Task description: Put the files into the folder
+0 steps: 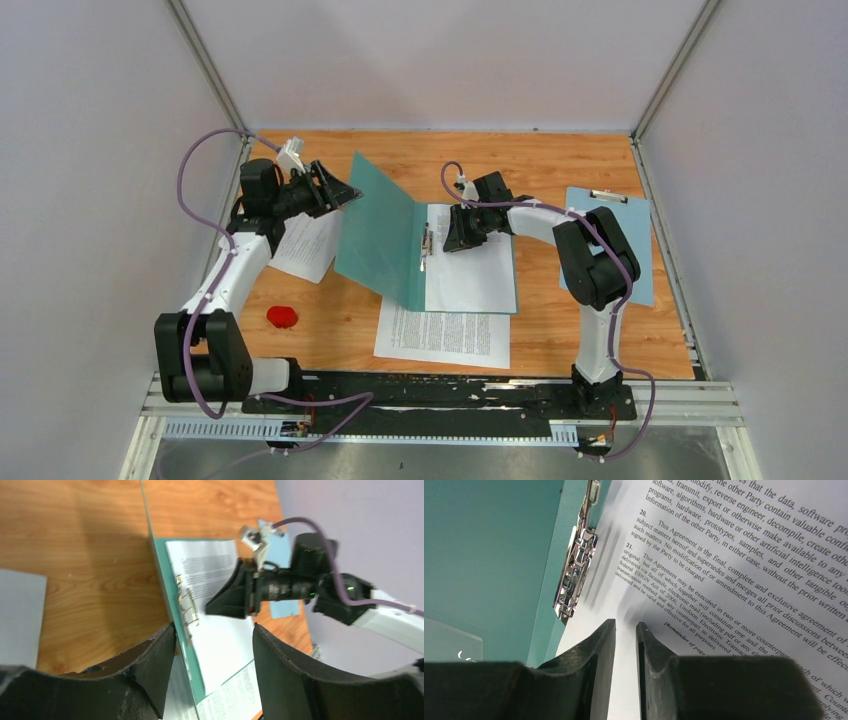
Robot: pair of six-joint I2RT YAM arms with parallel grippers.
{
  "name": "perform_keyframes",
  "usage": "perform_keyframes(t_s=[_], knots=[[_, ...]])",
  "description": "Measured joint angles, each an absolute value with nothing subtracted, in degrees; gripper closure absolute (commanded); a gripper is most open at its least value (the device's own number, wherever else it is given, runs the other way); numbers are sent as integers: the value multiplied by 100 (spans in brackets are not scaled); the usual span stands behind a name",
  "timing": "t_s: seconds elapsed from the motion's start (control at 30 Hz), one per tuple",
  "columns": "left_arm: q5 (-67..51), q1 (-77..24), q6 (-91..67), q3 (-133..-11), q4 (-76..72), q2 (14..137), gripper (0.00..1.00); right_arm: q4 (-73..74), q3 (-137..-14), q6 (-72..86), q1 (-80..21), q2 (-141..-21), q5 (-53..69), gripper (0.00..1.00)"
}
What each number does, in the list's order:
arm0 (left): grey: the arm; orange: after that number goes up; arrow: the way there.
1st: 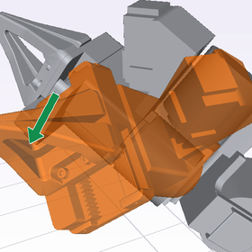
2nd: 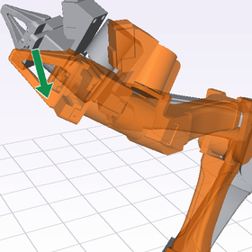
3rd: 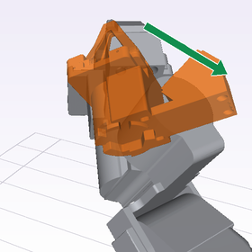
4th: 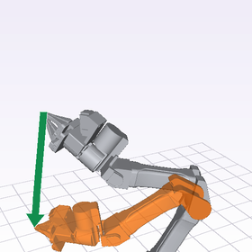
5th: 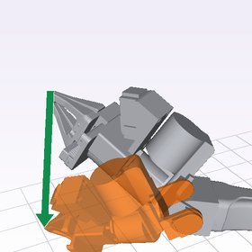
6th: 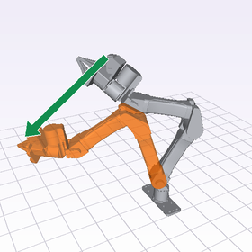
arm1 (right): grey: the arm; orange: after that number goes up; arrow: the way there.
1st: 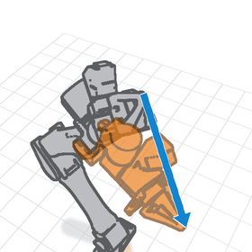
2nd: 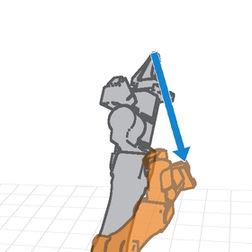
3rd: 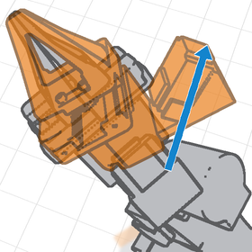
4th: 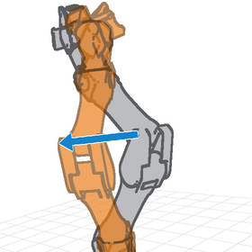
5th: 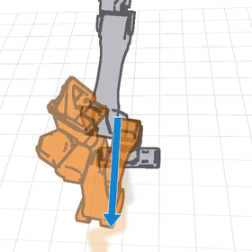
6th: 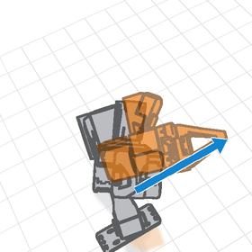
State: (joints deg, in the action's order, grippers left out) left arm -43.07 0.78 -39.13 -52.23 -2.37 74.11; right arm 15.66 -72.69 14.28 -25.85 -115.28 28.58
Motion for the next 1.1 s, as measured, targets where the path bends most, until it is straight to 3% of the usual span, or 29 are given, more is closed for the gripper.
perform_keyframes(t_s=[0.2, 0.33, 0.8, 1.1], knots=[[-3942, -126, -2969, -5476, 1063, 7953, 40, 1566, -7269, 1431, -2585, -11528, 2858, 76], [-3774, -180, -2615, -5658, 1549, 8149, 51, 1564, -7269, 1433, -2585, -11528, 2858, 76], [-3599, -202, -2252, -5848, 2001, 8187, 75, 1535, -7244, 1553, -2574, -11522, 2856, 76], [-3494, -268, -2237, -5848, 2108, 8125, 80, 1474, -7188, 1667, -2574, -11472, 2836, 71]])
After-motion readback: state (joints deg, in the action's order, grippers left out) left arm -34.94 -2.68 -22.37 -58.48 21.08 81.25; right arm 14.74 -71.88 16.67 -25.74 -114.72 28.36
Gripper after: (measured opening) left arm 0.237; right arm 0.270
